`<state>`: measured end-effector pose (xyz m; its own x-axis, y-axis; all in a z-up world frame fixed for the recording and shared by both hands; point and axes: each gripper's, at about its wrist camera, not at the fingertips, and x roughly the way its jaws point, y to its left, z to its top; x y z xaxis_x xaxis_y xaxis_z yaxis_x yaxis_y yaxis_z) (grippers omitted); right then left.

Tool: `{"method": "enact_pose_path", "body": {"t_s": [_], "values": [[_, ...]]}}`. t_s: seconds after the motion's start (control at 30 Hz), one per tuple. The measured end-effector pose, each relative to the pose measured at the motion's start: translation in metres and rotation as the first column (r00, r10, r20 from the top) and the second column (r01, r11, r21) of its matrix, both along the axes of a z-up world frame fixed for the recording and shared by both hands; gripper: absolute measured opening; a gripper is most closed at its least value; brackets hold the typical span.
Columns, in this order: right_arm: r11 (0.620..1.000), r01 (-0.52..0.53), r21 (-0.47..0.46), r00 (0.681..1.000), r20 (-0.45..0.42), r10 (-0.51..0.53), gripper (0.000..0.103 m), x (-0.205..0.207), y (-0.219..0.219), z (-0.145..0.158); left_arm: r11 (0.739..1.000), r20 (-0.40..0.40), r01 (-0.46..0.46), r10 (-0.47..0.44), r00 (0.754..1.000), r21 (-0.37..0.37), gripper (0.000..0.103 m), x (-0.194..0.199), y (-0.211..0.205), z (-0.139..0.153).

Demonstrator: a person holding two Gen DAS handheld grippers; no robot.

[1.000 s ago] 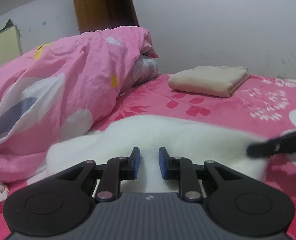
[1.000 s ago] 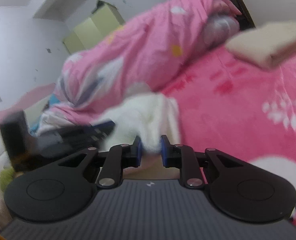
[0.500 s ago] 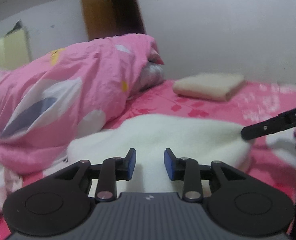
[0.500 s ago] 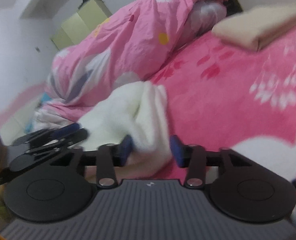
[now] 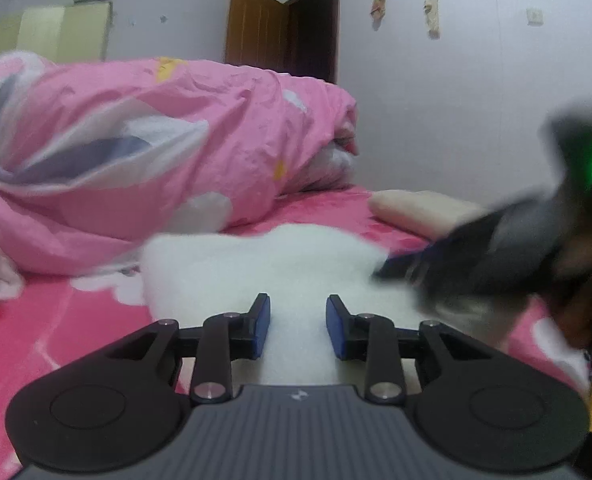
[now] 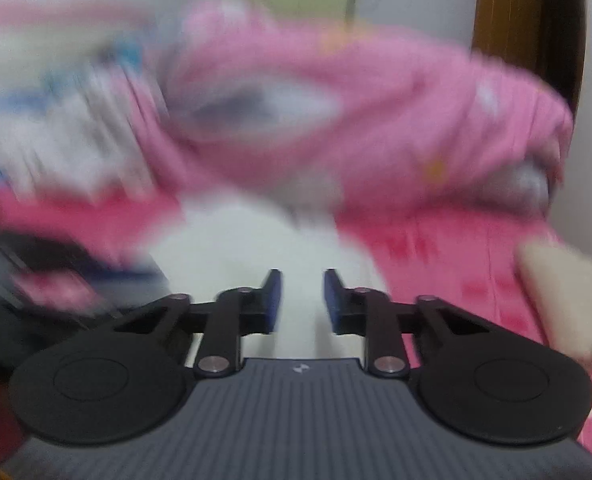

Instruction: Fold clothes

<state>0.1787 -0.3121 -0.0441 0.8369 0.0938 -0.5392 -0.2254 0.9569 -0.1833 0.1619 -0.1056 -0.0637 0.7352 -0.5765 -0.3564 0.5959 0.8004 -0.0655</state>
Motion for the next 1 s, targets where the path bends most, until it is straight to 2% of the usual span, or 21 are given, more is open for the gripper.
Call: {"method": "enact_pose_path", "body": {"t_s": [0.1,0.17,0.27,0.33,0.4,0.5,0.53,0.57,0.73,0.8,0.83,0.9,0.97,1.0], "values": [[1.0,0.004,-0.006,1.0,-0.029,-0.005,0.014,0.007,-0.003,-0.003,0.999,-0.004,0.015,-0.015,1.0,-0.037,0.031,0.003,0.002,-0.004],[0.996,-0.009,-0.091,0.999,-0.051,0.005,0.013,0.01,0.01,0.011,0.997,-0.023,0.022,-0.024,0.999,-0.076,0.031,0.006,0.008,-0.006],[0.989,-0.035,-0.145,0.999,-0.003,0.035,0.013,0.02,0.032,0.038,0.992,-0.046,0.037,-0.043,0.998,-0.12,0.03,0.01,0.013,-0.009],[0.985,-0.058,-0.16,0.997,0.05,0.066,0.013,0.032,0.047,0.051,0.992,-0.046,0.04,-0.046,0.998,-0.123,0.03,0.01,0.014,-0.009],[0.983,-0.089,-0.163,0.994,0.051,0.099,0.012,0.048,0.054,0.047,0.991,-0.049,0.044,-0.051,0.998,-0.129,0.03,0.011,0.015,-0.009],[0.969,-0.067,-0.239,0.996,-0.08,0.049,0.012,0.081,0.041,-0.009,0.986,-0.066,0.07,-0.081,0.995,-0.152,0.03,0.013,0.016,-0.011],[0.978,-0.05,-0.201,0.996,-0.081,0.034,0.012,0.083,0.033,-0.015,0.986,-0.068,0.069,-0.08,0.994,-0.155,0.03,0.013,0.016,-0.011],[0.989,-0.03,-0.142,0.997,-0.07,0.02,0.012,0.081,0.025,-0.017,0.986,-0.062,0.069,-0.08,0.995,-0.154,0.03,0.011,0.015,-0.011],[0.966,-0.048,-0.255,0.996,-0.091,0.026,0.012,0.082,0.047,-0.001,0.984,-0.071,0.069,-0.082,0.994,-0.166,0.029,0.011,0.017,-0.012],[0.965,-0.045,-0.257,0.999,-0.029,0.039,0.011,0.083,0.055,0.021,0.984,-0.07,0.069,-0.082,0.994,-0.167,0.029,0.011,0.017,-0.012],[0.966,-0.032,-0.257,0.999,-0.016,0.029,0.011,0.087,0.055,0.023,0.984,-0.069,0.069,-0.082,0.994,-0.165,0.029,0.011,0.017,-0.012],[0.967,-0.001,-0.254,1.0,-0.009,-0.001,0.012,0.099,0.052,0.019,0.984,-0.069,0.07,-0.082,0.994,-0.165,0.029,0.01,0.017,-0.012],[0.958,0.03,-0.285,0.996,-0.073,-0.052,0.01,0.115,0.033,-0.023,0.982,-0.074,0.089,-0.102,0.992,-0.168,0.029,0.011,0.015,-0.012],[0.969,0.044,-0.242,0.997,-0.056,-0.06,0.01,0.113,0.022,-0.031,0.984,-0.065,0.083,-0.095,0.993,-0.16,0.029,0.009,0.014,-0.012]]}}
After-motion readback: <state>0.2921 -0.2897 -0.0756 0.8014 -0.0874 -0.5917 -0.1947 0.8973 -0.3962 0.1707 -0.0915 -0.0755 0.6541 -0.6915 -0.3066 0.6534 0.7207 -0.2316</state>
